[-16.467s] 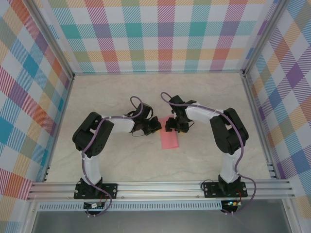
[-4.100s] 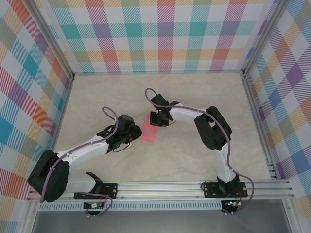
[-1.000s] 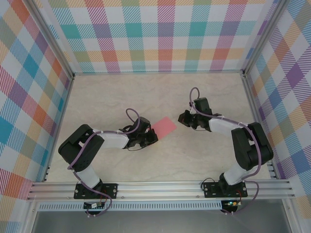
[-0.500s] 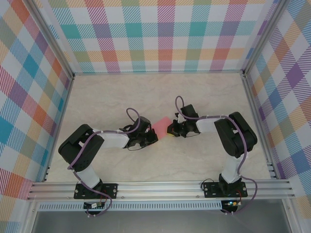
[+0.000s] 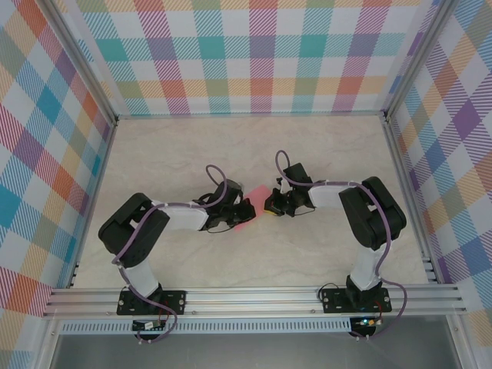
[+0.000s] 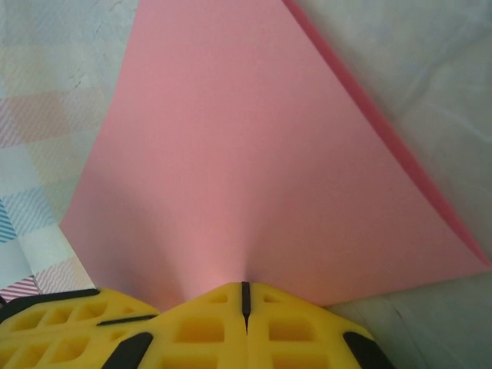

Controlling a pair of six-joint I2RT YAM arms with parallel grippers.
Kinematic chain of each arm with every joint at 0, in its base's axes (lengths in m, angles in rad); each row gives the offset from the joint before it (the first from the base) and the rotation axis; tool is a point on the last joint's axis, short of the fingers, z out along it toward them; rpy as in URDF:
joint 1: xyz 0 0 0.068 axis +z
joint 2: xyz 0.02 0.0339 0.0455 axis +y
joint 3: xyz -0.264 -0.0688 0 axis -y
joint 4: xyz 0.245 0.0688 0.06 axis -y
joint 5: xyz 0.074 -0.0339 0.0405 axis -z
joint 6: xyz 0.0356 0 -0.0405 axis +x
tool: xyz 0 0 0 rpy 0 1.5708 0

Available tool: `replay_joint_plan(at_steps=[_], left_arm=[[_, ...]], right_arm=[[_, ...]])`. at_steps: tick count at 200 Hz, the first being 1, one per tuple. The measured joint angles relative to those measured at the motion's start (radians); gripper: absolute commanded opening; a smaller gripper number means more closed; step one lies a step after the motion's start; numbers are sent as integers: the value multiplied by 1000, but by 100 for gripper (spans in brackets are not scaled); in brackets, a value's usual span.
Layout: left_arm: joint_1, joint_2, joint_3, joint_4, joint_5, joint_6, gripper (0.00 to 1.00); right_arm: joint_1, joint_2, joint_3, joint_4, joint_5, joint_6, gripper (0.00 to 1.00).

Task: Fold a paper plane with a square sheet of paper (pick it up from the middle)
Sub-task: Hold the square sheet of paper at the center of the table, then first fold in half a square sheet of paper at the center of the table.

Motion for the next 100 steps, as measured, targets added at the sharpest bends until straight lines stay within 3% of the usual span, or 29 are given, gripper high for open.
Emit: replay_joint_plan(at_steps=[100], left_arm=[[0, -18, -108, 119, 1, -24, 0]], right_arm=[[3, 30, 73, -114, 20, 16, 3]])
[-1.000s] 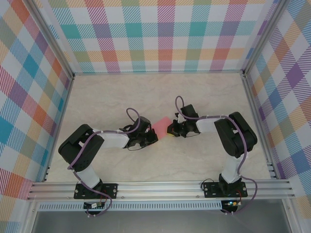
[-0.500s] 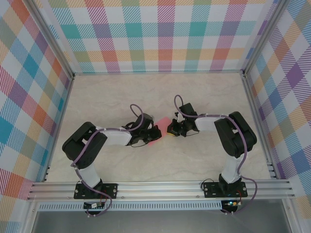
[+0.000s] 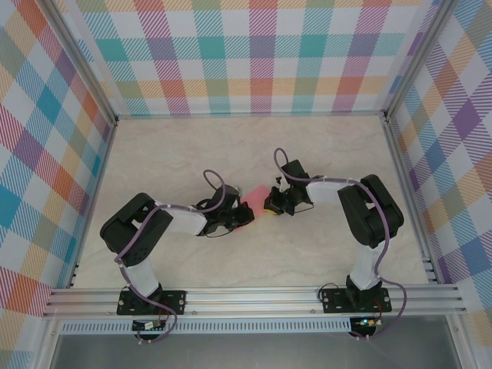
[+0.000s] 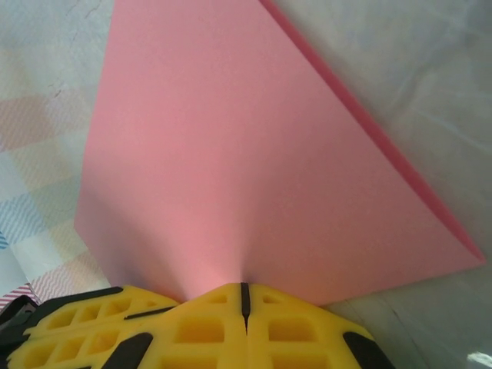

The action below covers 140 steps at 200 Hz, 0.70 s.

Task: Fold a paper plane with a square sheet of paper (pick it up from the middle)
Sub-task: First fold in half a square sheet of paper at the center of the table.

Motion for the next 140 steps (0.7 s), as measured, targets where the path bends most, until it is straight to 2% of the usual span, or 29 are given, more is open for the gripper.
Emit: replay_joint_plan(at_steps=[64, 140], left_arm=[[0, -80, -62, -64, 30, 35, 0], [2, -165, -122, -121, -20, 76, 0]], right_arm=[[1, 11, 24, -37, 5, 15, 3], [1, 16, 32, -48, 5, 15, 3]])
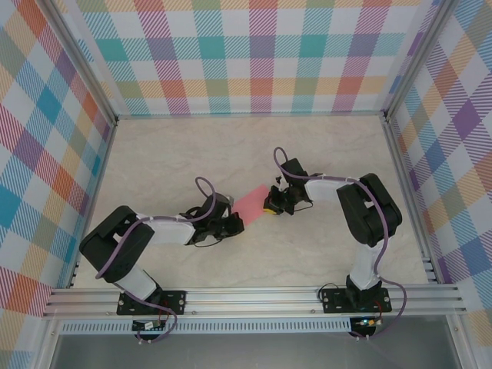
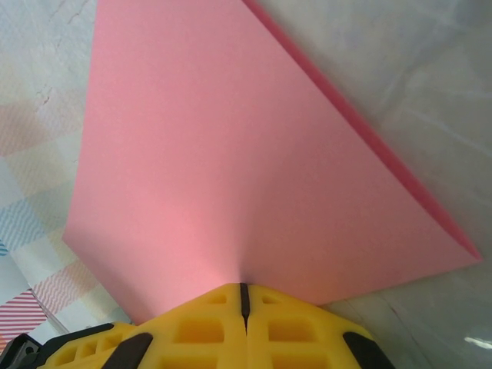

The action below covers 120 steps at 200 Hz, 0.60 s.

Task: Fold a paper plane with a square sheet of paper (pick it up from the middle)
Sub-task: First fold in half a square sheet of paper at the center of the table.

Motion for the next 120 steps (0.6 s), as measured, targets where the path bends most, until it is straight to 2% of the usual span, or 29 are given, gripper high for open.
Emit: replay_joint_plan(at_steps=[68, 120], left_arm=[[3, -22, -13, -20, -14, 0, 0], [19, -96, -32, -128, -53, 4, 0]], right_arm=[[0, 3, 5, -7, -1, 0, 3], [0, 6, 13, -19, 0, -2, 4]])
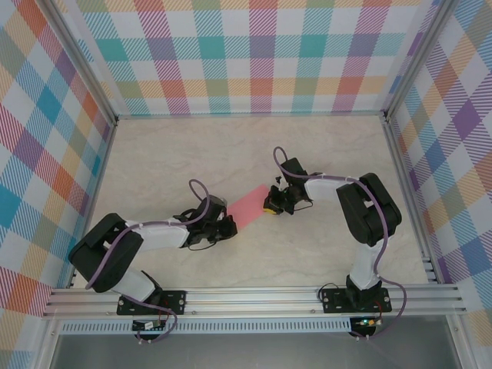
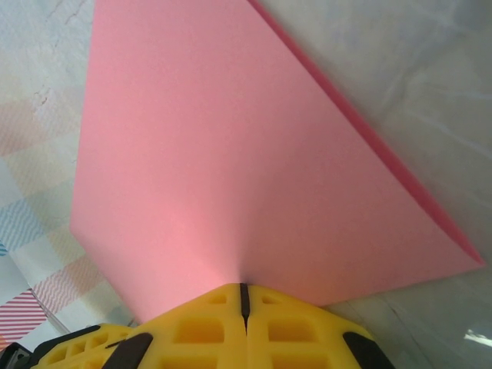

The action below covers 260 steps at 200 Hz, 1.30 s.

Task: Fold a paper plane with a square sheet of paper (pick it up from the middle)
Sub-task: First fold in half a square sheet of paper at the center of the table, then rotate the paper at the center of the table.

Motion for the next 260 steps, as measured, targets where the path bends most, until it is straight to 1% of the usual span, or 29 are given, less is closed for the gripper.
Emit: replay_joint_plan(at_steps=[15, 32, 36, 58, 66, 89, 116, 136, 166, 194, 213, 240, 260], left_arm=[[8, -28, -2, -50, -12, 4, 0], [20, -68, -1, -113, -31, 15, 7], [24, -80, 0, -129, -37, 18, 9], [54, -138, 22, -200, -71, 25, 28], [69, -156, 37, -218, -82, 29, 34], [126, -184, 77, -256, -109, 22, 46], [203, -190, 90, -292, -122, 17, 50], [250, -190, 90, -324, -128, 16, 57], [293, -200, 90, -364, -128, 9, 66], [335, -218, 89, -390, -129, 6, 77], [355, -234, 87, -400, -131, 8, 82], [381, -242, 85, -412, -131, 16, 86], [393, -242, 84, -411, -131, 25, 88]], right_arm=[[1, 0, 7, -11, 3, -8, 5], [10, -3, 19, -28, 26, -28, 8], [14, -6, 23, -32, 37, -34, 10], [47, -11, 64, -75, 130, -69, 15], [60, -13, 87, -97, 163, -80, 16], [119, -12, 183, -154, 233, -97, 16], [192, 24, 307, -191, 272, -105, 16], [235, 90, 378, -212, 286, -105, 16], [264, 187, 441, -264, 313, -104, 16], [279, 227, 489, -307, 320, -106, 16], [291, 241, 514, -312, 291, -134, 16], [329, 255, 504, -316, 216, -223, 17], [343, 223, 438, -291, 172, -293, 17]])
